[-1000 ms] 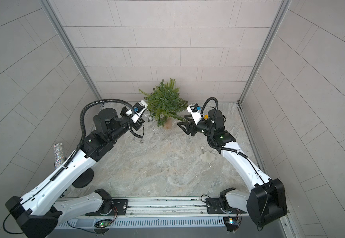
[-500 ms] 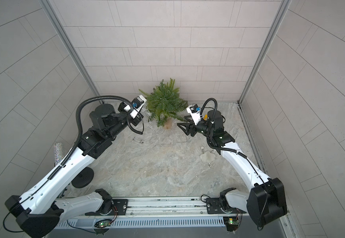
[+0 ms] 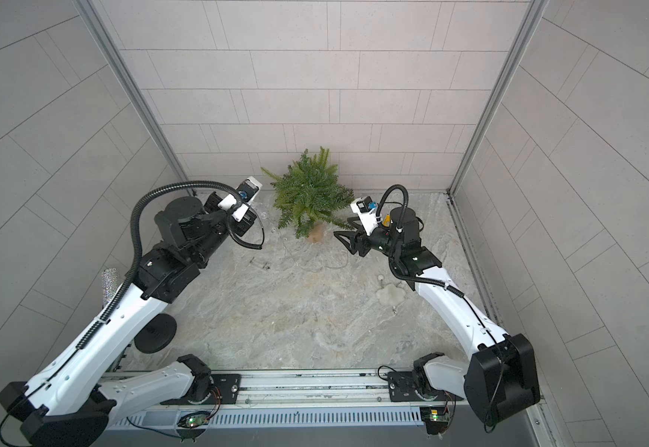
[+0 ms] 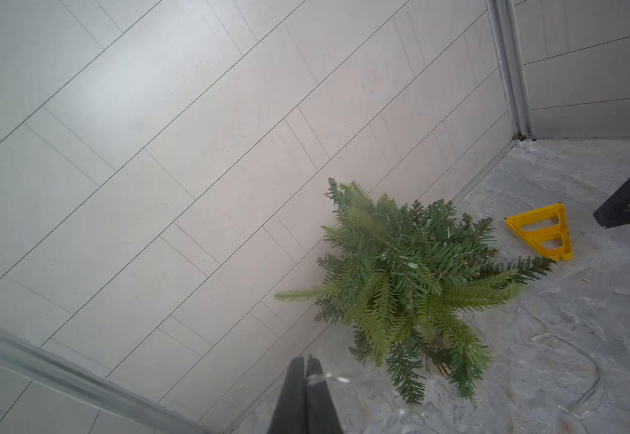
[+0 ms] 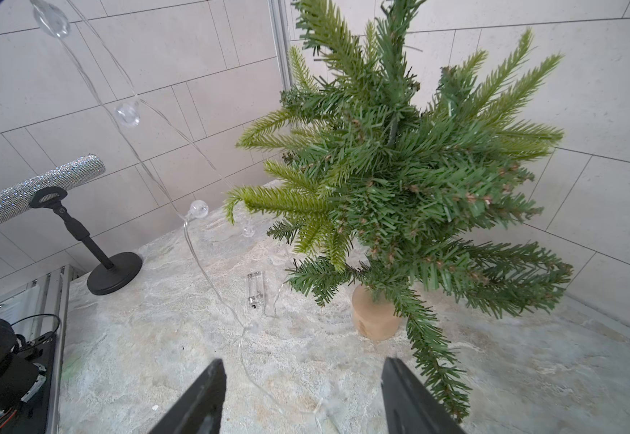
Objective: Remove string lights from the small christmas tree
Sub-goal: Remove the light string from the Christmas tree.
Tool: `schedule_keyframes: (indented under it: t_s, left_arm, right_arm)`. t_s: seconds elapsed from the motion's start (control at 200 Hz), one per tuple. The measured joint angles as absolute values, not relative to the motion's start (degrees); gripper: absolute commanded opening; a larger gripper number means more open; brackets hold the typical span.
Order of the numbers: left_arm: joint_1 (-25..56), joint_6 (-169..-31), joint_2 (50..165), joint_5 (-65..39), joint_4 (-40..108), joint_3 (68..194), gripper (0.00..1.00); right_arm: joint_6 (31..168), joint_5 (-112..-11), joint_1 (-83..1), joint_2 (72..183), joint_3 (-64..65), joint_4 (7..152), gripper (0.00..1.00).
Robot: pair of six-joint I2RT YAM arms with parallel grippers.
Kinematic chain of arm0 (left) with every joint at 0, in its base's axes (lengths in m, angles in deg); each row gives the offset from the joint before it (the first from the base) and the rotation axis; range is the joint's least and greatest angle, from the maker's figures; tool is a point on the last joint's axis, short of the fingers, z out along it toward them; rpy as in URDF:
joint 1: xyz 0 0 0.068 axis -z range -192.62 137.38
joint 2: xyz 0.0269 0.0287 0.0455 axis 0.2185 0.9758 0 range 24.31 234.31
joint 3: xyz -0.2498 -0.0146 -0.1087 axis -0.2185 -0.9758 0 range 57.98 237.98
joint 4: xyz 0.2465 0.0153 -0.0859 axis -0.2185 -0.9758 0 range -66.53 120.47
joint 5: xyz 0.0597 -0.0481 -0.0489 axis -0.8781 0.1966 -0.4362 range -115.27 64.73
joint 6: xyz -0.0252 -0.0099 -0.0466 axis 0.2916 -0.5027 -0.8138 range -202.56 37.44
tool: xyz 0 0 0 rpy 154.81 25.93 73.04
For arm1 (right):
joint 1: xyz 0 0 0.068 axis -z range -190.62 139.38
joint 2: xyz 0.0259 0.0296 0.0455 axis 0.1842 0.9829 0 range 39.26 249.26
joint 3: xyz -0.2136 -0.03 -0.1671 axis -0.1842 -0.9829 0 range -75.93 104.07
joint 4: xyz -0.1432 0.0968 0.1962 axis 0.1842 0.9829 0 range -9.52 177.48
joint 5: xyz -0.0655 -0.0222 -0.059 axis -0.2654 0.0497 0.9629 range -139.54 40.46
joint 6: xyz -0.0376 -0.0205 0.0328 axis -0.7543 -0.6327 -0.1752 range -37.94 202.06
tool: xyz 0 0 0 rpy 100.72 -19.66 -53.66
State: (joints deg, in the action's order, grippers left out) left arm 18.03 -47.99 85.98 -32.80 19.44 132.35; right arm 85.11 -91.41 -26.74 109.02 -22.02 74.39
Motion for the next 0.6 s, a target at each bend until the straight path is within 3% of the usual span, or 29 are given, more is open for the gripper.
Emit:
schedule_keyframes:
  t_s: [0.595]
  left_arm:
    - [7.28,-54.66,86.35,-38.63,13.71,133.73,0.00]
  right_arm:
    - [84.63,-91.17,-26.74,109.02,-22.02,74.61,0.68]
